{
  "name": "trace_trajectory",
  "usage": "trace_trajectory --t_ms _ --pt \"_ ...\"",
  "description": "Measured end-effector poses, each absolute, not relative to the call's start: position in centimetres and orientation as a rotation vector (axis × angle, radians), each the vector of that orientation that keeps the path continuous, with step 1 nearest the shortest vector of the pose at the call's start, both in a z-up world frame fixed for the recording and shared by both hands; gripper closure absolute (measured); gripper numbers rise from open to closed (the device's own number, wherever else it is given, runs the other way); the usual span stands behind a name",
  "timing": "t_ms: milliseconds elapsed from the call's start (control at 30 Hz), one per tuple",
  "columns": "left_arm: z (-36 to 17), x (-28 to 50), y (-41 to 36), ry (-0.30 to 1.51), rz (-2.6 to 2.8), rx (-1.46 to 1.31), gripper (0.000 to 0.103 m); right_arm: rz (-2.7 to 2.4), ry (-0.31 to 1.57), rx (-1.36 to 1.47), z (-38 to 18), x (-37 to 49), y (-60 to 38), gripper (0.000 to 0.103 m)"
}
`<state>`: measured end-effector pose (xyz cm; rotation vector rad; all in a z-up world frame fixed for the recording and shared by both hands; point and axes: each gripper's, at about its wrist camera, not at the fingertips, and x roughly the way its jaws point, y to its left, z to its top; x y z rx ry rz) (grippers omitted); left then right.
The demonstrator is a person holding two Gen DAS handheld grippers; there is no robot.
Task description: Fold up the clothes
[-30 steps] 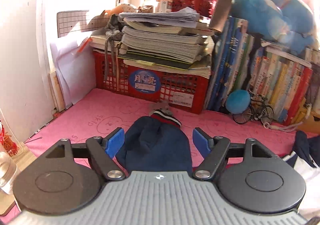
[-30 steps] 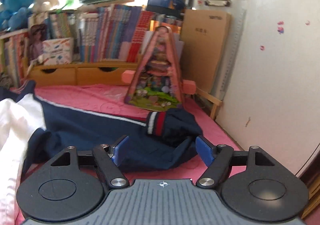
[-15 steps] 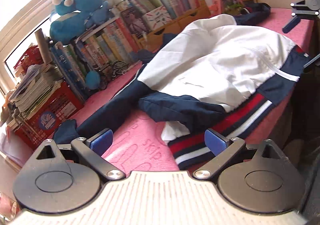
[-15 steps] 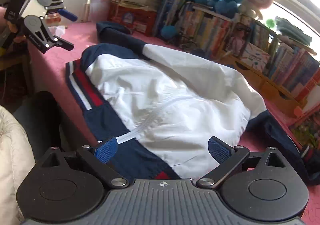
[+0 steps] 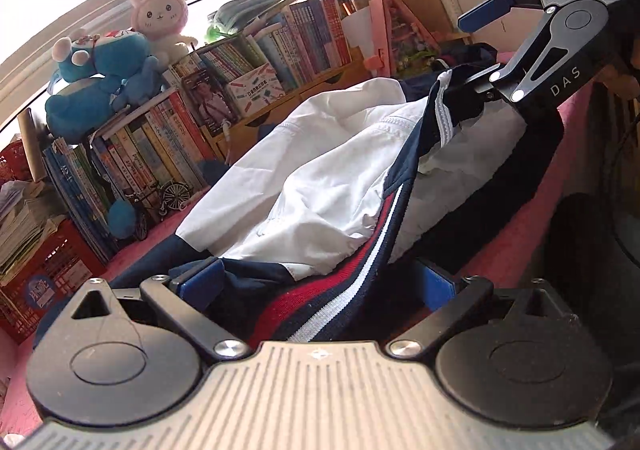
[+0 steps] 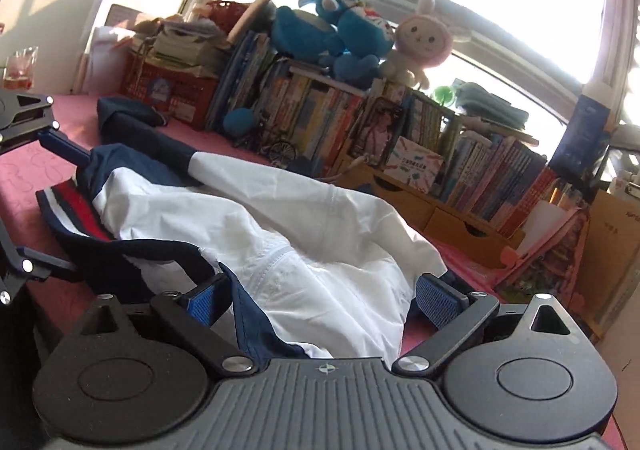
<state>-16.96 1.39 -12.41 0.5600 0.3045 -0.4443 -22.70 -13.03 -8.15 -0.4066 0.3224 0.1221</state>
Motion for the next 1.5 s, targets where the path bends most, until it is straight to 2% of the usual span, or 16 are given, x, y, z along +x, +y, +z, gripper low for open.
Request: trace_trajectory --t_ms 167,233,367,433,500,600,733,800,867,1067,1200,1400,1500 --pt "-9.5 -11.4 2.4 0.25 -0.195 0.451 0.002 0.037 0.216 -0.368 -6.5 -22.0 -13.6 0.005" --pt "-8.3 -9.8 3.7 0.24 -0.129 0.389 0.001 0.051 0.233 -0.414 -7.6 -22.5 -13.1 0.004" --pt "-6.9 -8.6 5.1 0.173 0.093 0.442 0.001 0.041 0.339 -0.501 -11.6 -23.5 -11.7 0.005" --pt "-6.0 -8.2 6.3 0.15 0.152 0.446 0.001 -0.01 0.386 -0.554 -13.9 -23.7 -11.2 0.014" --pt "-4.6 -8.3 7.6 0.146 0.137 0.419 0.0 -0.106 0.404 -0.476 -13.4 -22.6 -13.0 0.016" --pt "-2.6 -9.7 8.4 0.11 0.102 0.4 0.0 -0.208 0.302 -0.327 -8.1 -21.3 -16.5 0.017" --pt "-0.2 -14.2 8.4 0.031 0.046 0.379 0.0 -0.353 -0.022 -0.354 -0.5 -23.2 -18.7 0.017" --pt "-0.7 -17.0 8.6 0.069 -0.008 0.386 0.0 -0.386 -0.111 -0.383 1.5 -25.3 -19.5 0.017" --pt "-2.4 -19.0 8.9 0.161 -0.067 0.416 0.0 -0.371 -0.045 -0.445 0.3 -27.2 -20.2 0.015" --pt "-11.1 -21.0 8.7 0.584 -0.189 0.446 0.0 -0.237 0.398 -0.572 -9.2 -31.6 -21.6 0.011" --pt "-13.5 -20.5 9.5 0.718 -0.232 0.362 0.0 -0.172 0.54 -0.554 -13.0 -32.9 -21.5 0.011" --pt "-10.6 -19.3 14.3 0.807 -0.485 -0.06 0.0 0.084 0.69 -0.399 -11.5 -32.6 -21.7 0.011" --pt "-8.2 -18.9 16.8 0.78 -0.617 -0.294 0.0 0.191 0.636 -0.268 -8.7 -32.0 -22.6 0.007"
